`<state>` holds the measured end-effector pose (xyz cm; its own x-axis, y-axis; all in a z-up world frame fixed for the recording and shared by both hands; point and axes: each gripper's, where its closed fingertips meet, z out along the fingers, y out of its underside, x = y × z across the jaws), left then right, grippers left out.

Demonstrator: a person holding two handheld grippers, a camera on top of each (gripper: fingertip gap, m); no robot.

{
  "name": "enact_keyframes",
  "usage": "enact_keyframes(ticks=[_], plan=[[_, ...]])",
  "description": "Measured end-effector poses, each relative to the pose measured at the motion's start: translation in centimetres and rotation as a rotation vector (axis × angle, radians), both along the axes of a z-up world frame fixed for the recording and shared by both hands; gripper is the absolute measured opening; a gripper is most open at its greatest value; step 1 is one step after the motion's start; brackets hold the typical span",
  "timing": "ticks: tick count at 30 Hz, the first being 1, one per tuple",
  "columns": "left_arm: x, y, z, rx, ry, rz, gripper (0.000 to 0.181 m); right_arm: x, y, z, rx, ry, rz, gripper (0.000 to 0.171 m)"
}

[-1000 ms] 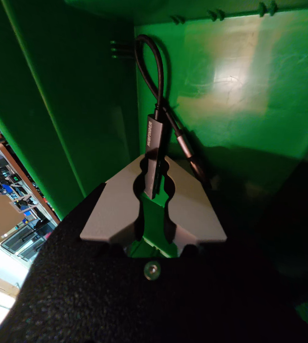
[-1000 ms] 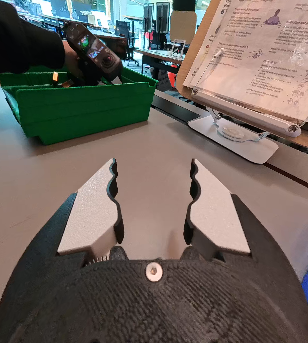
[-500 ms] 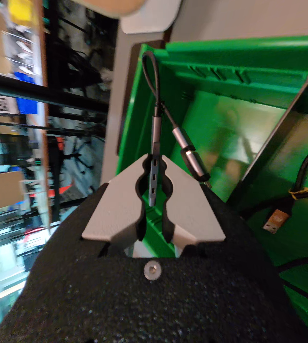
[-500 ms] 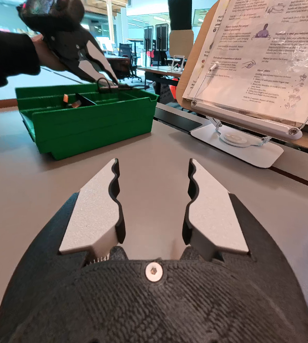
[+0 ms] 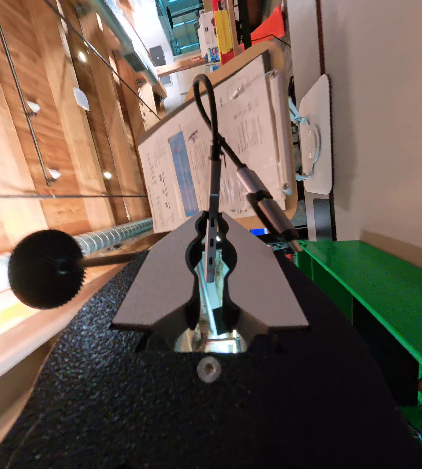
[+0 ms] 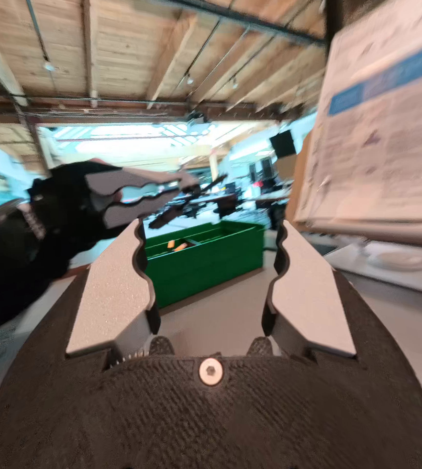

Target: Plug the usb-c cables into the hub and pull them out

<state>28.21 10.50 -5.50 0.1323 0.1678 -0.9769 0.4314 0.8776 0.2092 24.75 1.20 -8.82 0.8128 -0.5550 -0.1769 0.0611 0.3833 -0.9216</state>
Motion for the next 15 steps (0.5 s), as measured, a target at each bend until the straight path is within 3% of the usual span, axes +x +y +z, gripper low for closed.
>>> enact_keyframes(ticks=[3, 6, 13, 15], plan=[[-1.5, -2.3, -2.5, 0.068, -0.023, -0.047, 0.006, -0.2, -1.1, 1.0, -0.087, -0.154, -0.151, 0.104], [-2.5, -4.0, -4.2, 0.113, -0.024, -0.081, 0.006, -1.3, 0.1, 1.1, -0.139, -0.262, -0.125, 0.102], [-4.4, -6.8, -5.5, 0.145, 0.009, -0.169, 0.006, -1.0, 1.7, -1.3, -0.292, -0.251, -0.106, 0.081], [-4.7, -7.3, -5.7, 0.156, 0.007, -0.176, 0.006, -1.2, 1.9, -1.5, -0.284, -0.247, -0.08, 0.068]])
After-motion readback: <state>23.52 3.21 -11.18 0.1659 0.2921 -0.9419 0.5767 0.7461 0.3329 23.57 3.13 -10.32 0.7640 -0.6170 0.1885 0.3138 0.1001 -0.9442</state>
